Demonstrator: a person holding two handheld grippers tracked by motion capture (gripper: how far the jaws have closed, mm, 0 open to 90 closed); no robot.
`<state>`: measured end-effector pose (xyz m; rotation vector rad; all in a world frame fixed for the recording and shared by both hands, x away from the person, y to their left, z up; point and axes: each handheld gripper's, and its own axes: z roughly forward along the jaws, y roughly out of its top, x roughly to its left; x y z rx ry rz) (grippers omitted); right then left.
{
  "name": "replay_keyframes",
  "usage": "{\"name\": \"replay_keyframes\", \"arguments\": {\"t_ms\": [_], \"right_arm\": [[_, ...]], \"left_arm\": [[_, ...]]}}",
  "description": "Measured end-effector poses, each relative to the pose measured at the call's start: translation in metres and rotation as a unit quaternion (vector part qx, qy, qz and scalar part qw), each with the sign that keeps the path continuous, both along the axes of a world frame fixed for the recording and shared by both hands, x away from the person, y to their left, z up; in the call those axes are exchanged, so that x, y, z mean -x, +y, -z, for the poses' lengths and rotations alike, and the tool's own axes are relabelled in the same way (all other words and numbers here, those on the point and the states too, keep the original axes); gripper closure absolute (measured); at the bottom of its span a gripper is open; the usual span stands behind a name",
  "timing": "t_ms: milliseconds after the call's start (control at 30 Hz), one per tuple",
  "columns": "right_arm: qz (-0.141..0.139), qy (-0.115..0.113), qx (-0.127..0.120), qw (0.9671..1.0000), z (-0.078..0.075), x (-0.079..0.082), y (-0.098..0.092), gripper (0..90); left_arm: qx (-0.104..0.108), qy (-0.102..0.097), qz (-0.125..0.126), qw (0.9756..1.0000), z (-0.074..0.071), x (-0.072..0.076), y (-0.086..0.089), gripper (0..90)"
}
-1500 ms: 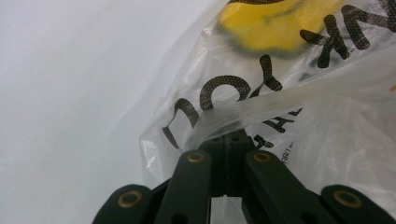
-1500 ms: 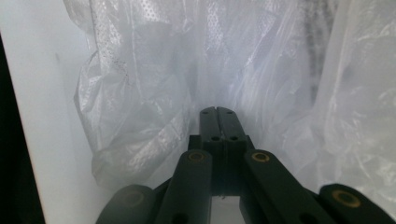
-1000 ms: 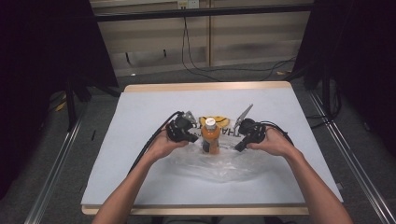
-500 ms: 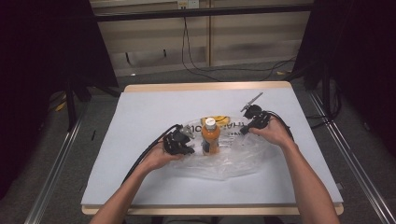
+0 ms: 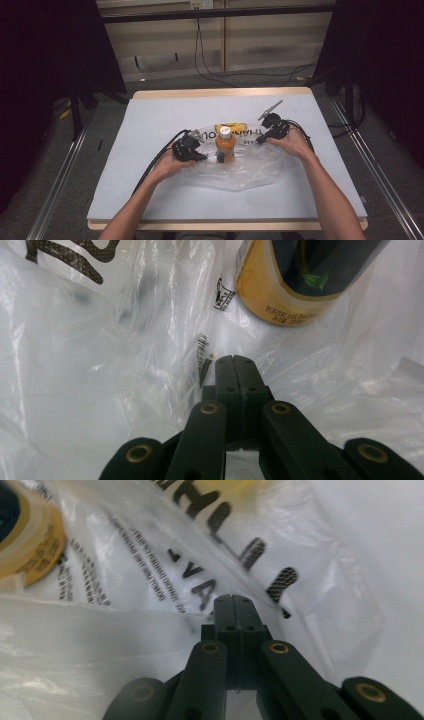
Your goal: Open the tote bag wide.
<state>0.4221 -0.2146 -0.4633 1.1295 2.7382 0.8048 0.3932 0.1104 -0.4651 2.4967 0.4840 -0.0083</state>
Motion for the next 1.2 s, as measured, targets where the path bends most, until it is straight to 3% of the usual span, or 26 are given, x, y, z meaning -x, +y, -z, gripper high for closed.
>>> {"name": "replay_keyframes", "arguments": {"t_ms": [167,267,367,500,633,733,767,800,833,900,933,1000,1067,1133,1200], "right_arm": [[-0.02,0.002,-0.019,0.9996,-0.001,0.012,0.004,90.0],[-0.024,0.0,-0.018,0.9996,-0.001,0.02,0.007,90.0],[-0.019,-0.019,-0.04,0.9988,-0.008,0.028,0.005,90.0],[-0.011,-0.055,-0.086,0.9947,-0.019,0.035,0.0,90.0],[0.005,-0.087,-0.114,0.9897,-0.029,0.045,-0.004,90.0],[0.01,-0.101,-0.128,0.9866,-0.034,0.051,-0.006,90.0],[0.012,-0.104,-0.133,0.9855,-0.036,0.053,-0.006,90.0],[0.011,-0.105,-0.14,0.9846,-0.036,0.055,-0.007,90.0],[0.014,-0.107,-0.142,0.9839,-0.037,0.057,-0.008,90.0],[0.024,-0.119,-0.151,0.981,-0.039,0.061,-0.011,90.0],[0.028,-0.12,-0.164,0.9788,-0.04,0.064,-0.013,89.7],[0.04,-0.13,-0.192,0.9719,-0.042,0.068,-0.019,78.6],[0.039,-0.141,-0.18,0.9727,-0.043,0.073,-0.022,72.8],[0.039,-0.141,-0.18,0.9728,-0.043,0.078,-0.023,59.2],[0.042,-0.145,-0.178,0.9724,-0.043,0.083,-0.023,50.3]], "left_arm": [[-0.005,-0.005,0.007,0.9999,-0.004,0.005,0.0,90.0],[0.016,-0.003,-0.004,0.9999,-0.004,0.007,0.003,90.0],[0.035,-0.004,-0.012,0.9993,-0.006,0.006,0.012,90.0],[0.082,-0.009,-0.036,0.996,-0.011,0.009,0.022,90.0],[0.131,-0.017,-0.055,0.9897,-0.019,0.012,0.031,90.0],[0.142,-0.026,-0.066,0.9874,-0.023,0.015,0.038,90.0],[0.159,-0.026,-0.067,0.9846,-0.023,0.016,0.04,90.0],[0.159,-0.026,-0.069,0.9846,-0.025,0.017,0.043,90.0],[0.167,-0.031,-0.072,0.9829,-0.026,0.019,0.045,90.0],[0.175,-0.036,-0.083,0.9805,-0.027,0.021,0.049,78.2],[0.18,-0.039,-0.087,0.979,-0.028,0.022,0.051,77.7],[0.184,-0.047,-0.094,0.9772,-0.029,0.024,0.054,78.0],[0.189,-0.049,-0.104,0.9751,-0.031,0.026,0.056,69.0],[0.191,-0.053,-0.11,0.974,-0.033,0.028,0.058,57.3],[0.196,-0.06,-0.111,0.9726,-0.034,0.031,0.06,56.0]]}}
